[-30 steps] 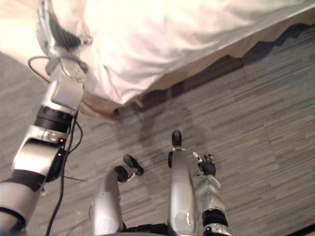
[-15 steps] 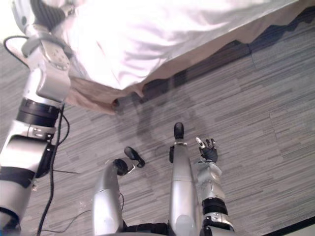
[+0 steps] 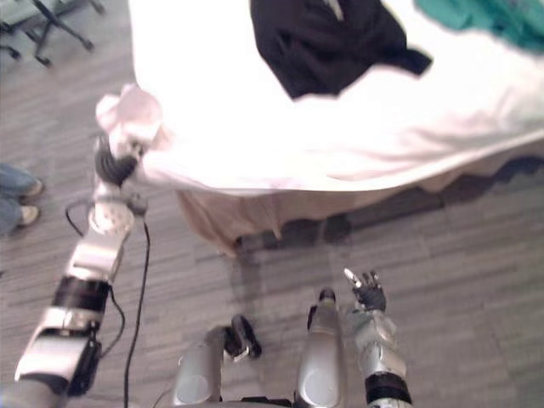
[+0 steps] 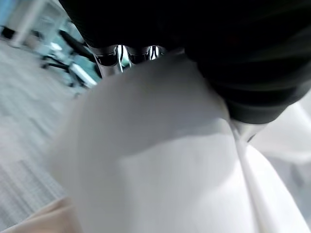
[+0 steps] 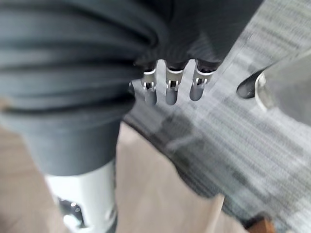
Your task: Tidy the bed and pick cloth on bed and put in laundry
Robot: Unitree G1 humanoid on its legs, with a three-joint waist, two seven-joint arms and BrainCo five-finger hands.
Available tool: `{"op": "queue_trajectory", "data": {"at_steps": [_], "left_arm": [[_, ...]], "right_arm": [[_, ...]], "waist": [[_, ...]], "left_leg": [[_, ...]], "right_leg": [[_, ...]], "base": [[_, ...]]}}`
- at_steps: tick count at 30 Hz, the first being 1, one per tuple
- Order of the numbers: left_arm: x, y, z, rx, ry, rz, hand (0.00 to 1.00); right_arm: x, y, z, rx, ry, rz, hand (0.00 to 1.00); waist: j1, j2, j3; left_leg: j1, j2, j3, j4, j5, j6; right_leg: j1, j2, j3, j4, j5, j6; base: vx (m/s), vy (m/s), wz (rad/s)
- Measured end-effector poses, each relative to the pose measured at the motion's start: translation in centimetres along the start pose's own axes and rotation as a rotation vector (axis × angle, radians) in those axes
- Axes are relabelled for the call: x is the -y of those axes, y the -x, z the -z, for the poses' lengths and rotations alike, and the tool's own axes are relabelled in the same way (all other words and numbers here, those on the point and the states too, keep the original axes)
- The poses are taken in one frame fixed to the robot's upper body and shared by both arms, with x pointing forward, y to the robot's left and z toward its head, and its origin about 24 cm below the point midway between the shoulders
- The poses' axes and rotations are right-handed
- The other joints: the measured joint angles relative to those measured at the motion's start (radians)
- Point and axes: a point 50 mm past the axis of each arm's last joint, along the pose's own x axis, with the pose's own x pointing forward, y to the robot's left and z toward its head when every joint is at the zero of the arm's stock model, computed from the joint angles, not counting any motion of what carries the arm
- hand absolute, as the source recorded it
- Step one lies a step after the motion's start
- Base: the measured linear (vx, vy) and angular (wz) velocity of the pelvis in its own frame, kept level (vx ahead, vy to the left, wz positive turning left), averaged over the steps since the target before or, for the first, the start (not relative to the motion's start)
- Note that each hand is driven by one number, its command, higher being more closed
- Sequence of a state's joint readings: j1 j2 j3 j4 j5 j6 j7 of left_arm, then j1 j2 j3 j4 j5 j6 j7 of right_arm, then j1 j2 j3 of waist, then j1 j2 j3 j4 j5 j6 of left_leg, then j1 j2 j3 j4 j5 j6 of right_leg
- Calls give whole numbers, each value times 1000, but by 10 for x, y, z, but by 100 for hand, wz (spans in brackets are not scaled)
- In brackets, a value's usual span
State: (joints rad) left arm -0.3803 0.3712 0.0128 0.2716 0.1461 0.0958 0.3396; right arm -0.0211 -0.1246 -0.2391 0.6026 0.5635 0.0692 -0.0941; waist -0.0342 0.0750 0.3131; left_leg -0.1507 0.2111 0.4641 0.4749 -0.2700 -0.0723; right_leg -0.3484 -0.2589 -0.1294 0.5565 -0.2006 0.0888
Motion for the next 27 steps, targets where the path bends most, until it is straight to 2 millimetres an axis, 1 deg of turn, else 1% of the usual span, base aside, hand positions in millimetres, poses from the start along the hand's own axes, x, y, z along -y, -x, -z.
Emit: {"op": "queue_trajectory", "data": {"at_steps": [1, 2, 4, 5, 6, 7, 8, 9, 11, 13, 14, 17, 19, 20, 22, 23, 24, 25, 26, 27], "left_arm": [[6, 17, 23, -68, 8, 48, 0], [10, 27, 37, -116, 15, 68, 0], [24, 68, 88, -340, 50, 142, 0], [27, 80, 101, -406, 55, 158, 0], [32, 102, 124, -519, 41, 198, 0], [34, 121, 142, -606, 27, 217, 0], [34, 129, 149, -643, 21, 222, 0], [33, 146, 162, -710, 0, 235, 0], [29, 161, 173, -769, -20, 242, 0], [20, 186, 190, -854, -49, 247, 0], [18, 192, 193, -876, -55, 247, 0], [9, 223, 208, -986, -45, 214, 0], [3, 235, 213, -1029, -40, 188, 0], [-2, 242, 216, -1045, -40, 177, 0], [-9, 248, 218, -1065, -16, 156, 0], [-12, 252, 219, -1071, 11, 145, 0], [-15, 252, 220, -1068, 43, 132, 0], [-15, 252, 220, -1066, 62, 123, 0], [-16, 253, 219, -1063, 89, 111, 0], [-18, 254, 220, -1062, 113, 100, 0]], "right_arm": [[9, 3, 13, -54, 4, 30, 0], [13, 5, 19, -80, 5, 46, 0], [33, 15, 47, -187, 17, 123, 0], [38, 17, 54, -216, 14, 150, 0], [46, 21, 64, -258, 5, 192, 0], [54, 25, 73, -295, -3, 232, 0], [58, 27, 76, -314, -7, 252, 0], [65, 30, 81, -343, -21, 298, 0], [70, 31, 83, -352, -37, 329, 0], [78, 34, 85, -360, -67, 388, 0], [80, 34, 84, -360, -68, 400, 0], [91, 34, 77, -327, -79, 444, 0], [96, 33, 70, -284, -103, 469, 0], [98, 31, 64, -248, -122, 491, 100], [102, 28, 52, -188, -128, 509, 100], [104, 25, 36, -121, -121, 510, 100], [106, 20, 13, -36, -92, 497, 100], [107, 17, -1, 13, -80, 486, 100], [106, 13, -25, 97, -48, 459, 100], [102, 9, -60, 215, 4, 418, 100]], "waist": [[6, -1, -47], [9, -3, -71], [25, -12, -141], [25, -13, -155], [23, -20, -175], [22, -27, -185], [22, -31, -188], [25, -35, -191], [24, -35, -191], [25, -36, -192], [26, -36, -193], [27, -28, -206], [30, -28, -206], [33, -31, -206], [40, -38, -205], [44, -44, -213], [46, -49, -214], [48, -53, -216], [49, -56, -218], [48, -57, -219]], "left_leg": [[34, -1, -6, -38, 9, -9], [53, -2, -8, -59, 17, -14], [127, -11, -14, -145, 46, -30], [145, -16, -21, -169, 56, -33], [172, -26, -40, -215, 79, -38], [190, -34, -62, -254, 99, -40], [198, -36, -65, -273, 109, -41], [211, -38, -77, -309, 130, -42], [226, -39, -88, -337, 147, -43], [255, -45, -90, -363, 162, -42], [260, -50, -92, -370, 166, -39], [275, -65, -96, -409, 183, -30], [279, -72, -98, -427, 195, -24], [283, -75, -101, -440, 204, -23], [292, -79, -104, -453, 213, -22], [292, -85, -111, -471, 224, -21], [293, -91, -119, -485, 233, -19], [293, -92, -121, -494, 239, -19], [293, -95, -123, -506, 244, -24], [291, -101, -128, -517, 252, -22]], "right_leg": [[41, 1, -26, -28, -3, -1], [62, 5, -34, -44, -3, -1], [141, 13, -66, -103, -3, -1], [162, 13, -78, -120, -3, 0], [199, 14, -103, -152, 1, 4], [228, 17, -123, -183, 8, 7], [240, 19, -133, -198, 13, 8], [268, 30, -146, -241, 34, 8], [302, 43, -160, -292, 60, 8], [352, 52, -168, -357, 92, 13], [364, 52, -172, -371, 100, 16], [400, 58, -187, -446, 146, 21], [412, 60, -189, -480, 170, 22], [418, 62, -191, -496, 184, 21], [428, 65, -191, -514, 197, 19], [427, 66, -195, -525, 203, 18], [427, 64, -206, -536, 209, 17], [427, 64, -210, -542, 212, 17], [427, 64, -215, -551, 214, 16], [427, 63, -217, -560, 221, 18]], "base": [[131, -52, 18], [169, -57, 17], [160, -45, 17], [152, -41, 35], [111, -33, 47], [110, -36, 46], [54, -16, 37], [47, -13, 22], [38, 7, 14], [19, 32, 6], [-8, 46, 12], [-42, 37, 7], [-79, 36, 3], [-101, 18, 4], [-99, -1, 1], [-147, -3, 10], [-155, -3, 13], [-101, -1, 12], [-107, 4, 7], [-96, 14, 13]]}}
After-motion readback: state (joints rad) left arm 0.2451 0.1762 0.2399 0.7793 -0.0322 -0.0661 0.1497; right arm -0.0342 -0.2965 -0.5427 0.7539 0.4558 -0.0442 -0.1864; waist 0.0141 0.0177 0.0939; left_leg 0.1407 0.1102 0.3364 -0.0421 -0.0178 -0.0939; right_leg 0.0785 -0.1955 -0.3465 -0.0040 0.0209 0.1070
